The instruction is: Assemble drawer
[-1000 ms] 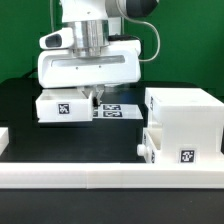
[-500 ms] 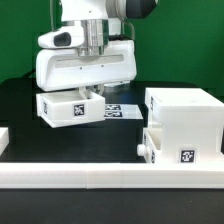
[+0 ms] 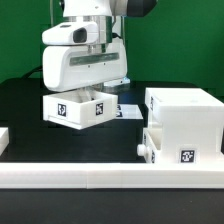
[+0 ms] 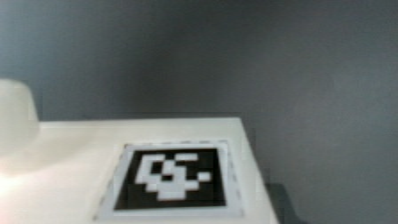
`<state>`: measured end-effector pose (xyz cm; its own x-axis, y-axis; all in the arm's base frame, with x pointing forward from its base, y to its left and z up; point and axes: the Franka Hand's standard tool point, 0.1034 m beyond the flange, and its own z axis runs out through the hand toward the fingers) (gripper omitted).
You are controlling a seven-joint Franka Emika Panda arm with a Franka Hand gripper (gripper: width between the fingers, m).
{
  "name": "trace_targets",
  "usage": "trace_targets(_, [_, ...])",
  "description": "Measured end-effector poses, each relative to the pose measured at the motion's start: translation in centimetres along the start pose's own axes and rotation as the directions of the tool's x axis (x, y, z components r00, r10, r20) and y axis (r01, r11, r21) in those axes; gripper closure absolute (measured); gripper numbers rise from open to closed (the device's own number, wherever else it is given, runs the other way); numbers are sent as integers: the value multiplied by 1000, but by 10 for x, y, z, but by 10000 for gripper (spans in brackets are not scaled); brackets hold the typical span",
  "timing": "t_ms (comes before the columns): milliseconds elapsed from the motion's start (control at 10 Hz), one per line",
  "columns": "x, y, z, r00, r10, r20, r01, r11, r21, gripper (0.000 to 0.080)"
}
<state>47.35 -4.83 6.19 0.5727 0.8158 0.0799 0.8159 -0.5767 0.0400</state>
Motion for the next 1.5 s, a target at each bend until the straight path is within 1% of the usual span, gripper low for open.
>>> trace_targets(200, [-1, 1, 0, 986, -169, 7, 169, 986, 0, 757])
trace_targets(300, [4, 8, 0, 954, -298, 19, 298, 955, 8, 757])
trace_targets(400, [10, 15, 1, 935, -352, 25, 352, 936, 18, 757])
trace_targets(500, [16, 18, 2, 924, -381, 31, 380, 924, 30, 757])
trace_targets(600, [23, 23, 2, 919, -393, 33, 392, 919, 36, 757])
trace_targets(700, [24, 26, 1, 918, -396, 33, 395, 918, 32, 757])
trace_targets(1000, [23, 25, 3, 918, -395, 34, 394, 918, 36, 757])
trace_targets(1100, [23, 26, 3, 911, -411, 35, 410, 911, 42, 757])
trace_targets(1200, [28, 29, 3, 900, -434, 39, 432, 900, 61, 757])
trace_targets(1300, [35, 37, 2, 875, -482, 42, 480, 876, 58, 757])
trace_targets(1400, [42, 40, 2, 823, -565, 53, 562, 825, 62, 757])
trace_targets(1500, [44, 40, 2, 825, -563, 52, 561, 826, 59, 757])
